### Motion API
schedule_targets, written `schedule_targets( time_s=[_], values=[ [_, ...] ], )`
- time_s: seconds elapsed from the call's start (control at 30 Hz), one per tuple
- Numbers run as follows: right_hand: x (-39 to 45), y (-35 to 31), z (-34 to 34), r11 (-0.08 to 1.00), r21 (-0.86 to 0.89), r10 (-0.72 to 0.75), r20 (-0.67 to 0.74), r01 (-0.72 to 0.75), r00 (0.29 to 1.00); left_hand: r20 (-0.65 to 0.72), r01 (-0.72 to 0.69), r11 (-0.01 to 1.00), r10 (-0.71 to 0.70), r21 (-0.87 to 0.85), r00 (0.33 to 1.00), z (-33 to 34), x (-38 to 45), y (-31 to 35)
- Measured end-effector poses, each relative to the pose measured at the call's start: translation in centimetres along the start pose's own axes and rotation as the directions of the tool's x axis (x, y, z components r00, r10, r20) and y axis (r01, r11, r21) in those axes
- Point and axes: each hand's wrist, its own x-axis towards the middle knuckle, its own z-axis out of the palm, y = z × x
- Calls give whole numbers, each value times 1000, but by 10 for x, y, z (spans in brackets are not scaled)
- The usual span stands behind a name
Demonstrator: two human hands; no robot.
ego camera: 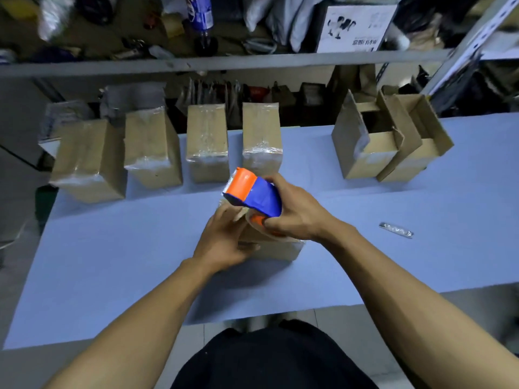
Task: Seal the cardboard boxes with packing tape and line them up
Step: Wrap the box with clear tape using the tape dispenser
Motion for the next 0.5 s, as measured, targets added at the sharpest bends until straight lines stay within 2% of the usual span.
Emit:
schedule_targets(
  time_s=[0.07, 0.1, 0.17, 0.2, 0.23, 0.27, 0.3, 0.33, 0.37, 0.4, 0.43, 0.5],
  values=[
    [3, -4, 11, 1000, 19, 23, 11, -23, 1000, 52, -11, 979, 22, -206, 998, -16, -2, -8],
    [5, -2, 13, 1000, -1, 29, 13, -29, 1000, 86, 1, 972, 19, -235, 996, -21, -6, -14],
    [8, 1, 13, 998, -46, 44, 45, -42, 998, 112, 106, 956, -77, -275, 991, -29, -13, -26],
    [9, 1, 12, 998, -57, 46, 69, -42, 997, 44, 174, 922, -170, -345, 984, -30, -14, -26],
    [11, 0, 11, 997, -67, 40, 94, -34, 995, -45, 252, 847, -308, -467, 950, -32, -12, -22],
    [13, 0, 9, 996, -82, 38, 115, -29, 993, -88, 314, 709, -468, -632, 880, -36, -8, -15],
    [16, 0, 7, 995, -98, 38, 127, -26, 991, -34, 349, 509, -600, -787, 799, -40, -1, -7],
    [20, -2, 7, 993, -115, 38, 144, -22, 989, 99, 386, 295, -669, -874, 736, -47, 4, -2],
    [23, -4, 8, 992, -129, 37, 163, -16, 986, 238, 423, 129, -666, -897, 707, -52, 6, 0],
    [25, -5, 8, 990, -137, 38, 178, -13, 983, 342, 458, 27, -626, -889, 701, -56, 6, 0],
    [28, -6, 8, 989, -150, 37, 194, -7, 980, 395, 470, -27, -587, -882, 707, -58, 7, 0],
    [32, -9, 6, 987, -161, 27, 216, 8, 976, 412, 450, -75, -559, -890, 720, -60, 9, -1]
  ],
)
